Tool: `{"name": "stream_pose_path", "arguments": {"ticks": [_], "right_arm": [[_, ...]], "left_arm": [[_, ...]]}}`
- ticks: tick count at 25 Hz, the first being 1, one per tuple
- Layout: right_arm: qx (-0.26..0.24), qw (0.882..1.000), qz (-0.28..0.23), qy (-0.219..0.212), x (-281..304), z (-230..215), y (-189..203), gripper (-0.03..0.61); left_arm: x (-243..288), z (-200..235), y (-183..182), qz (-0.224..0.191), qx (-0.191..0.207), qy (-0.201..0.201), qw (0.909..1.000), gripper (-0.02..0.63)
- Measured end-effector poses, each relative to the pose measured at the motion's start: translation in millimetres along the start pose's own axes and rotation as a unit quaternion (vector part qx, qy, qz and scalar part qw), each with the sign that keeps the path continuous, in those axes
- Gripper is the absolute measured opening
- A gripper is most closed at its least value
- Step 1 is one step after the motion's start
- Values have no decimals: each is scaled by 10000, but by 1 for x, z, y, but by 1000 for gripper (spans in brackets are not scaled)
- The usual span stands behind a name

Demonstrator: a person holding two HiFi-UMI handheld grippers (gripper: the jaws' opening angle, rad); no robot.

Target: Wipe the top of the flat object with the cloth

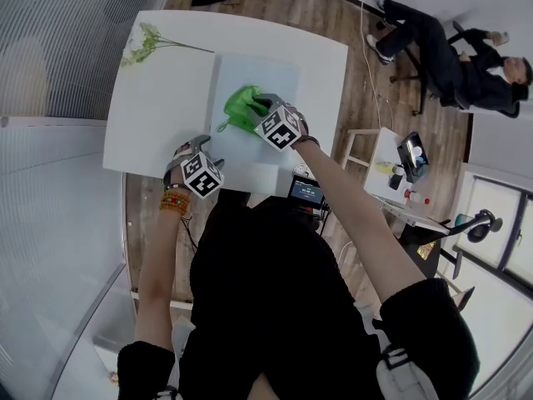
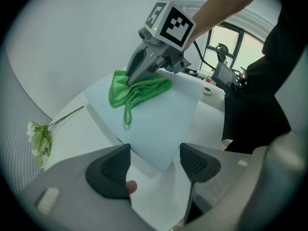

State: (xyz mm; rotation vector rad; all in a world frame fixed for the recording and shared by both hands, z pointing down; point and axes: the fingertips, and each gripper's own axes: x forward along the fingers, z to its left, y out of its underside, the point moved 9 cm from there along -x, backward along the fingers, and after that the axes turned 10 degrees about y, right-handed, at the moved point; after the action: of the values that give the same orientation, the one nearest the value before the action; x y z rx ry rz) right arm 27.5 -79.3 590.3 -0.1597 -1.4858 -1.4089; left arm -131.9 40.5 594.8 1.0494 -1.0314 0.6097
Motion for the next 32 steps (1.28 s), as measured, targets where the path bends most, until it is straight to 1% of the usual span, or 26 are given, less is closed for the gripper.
{"name": "stream_pose_path", "arguments": {"ticks": [3, 7, 13, 22, 29, 32], "right_arm": [[-206, 9996, -88, -154, -4, 10, 2, 86], [-306, 9991, -122, -271, -9, 20, 2, 86], [-615, 9964, -149, -571, -14, 41, 3, 87], [-691, 9943, -271, -769, -27, 65, 8, 92], [-945, 9892, -356, -1063, -35, 80, 11, 92], [-973, 9883, -427, -1094, -38, 85, 13, 92]], "left_arm": [[0, -1, 0, 9, 2, -9, 10000, 325], [-1, 1, 0, 30, 37, -33, 10000, 325], [0, 2, 2, 32, 27, -8, 10000, 325], [0, 2, 2, 21, 26, -33, 10000, 325], [-1, 1, 1, 18, 32, -42, 10000, 325], [0, 1, 2, 14, 29, -37, 10000, 325]]}}
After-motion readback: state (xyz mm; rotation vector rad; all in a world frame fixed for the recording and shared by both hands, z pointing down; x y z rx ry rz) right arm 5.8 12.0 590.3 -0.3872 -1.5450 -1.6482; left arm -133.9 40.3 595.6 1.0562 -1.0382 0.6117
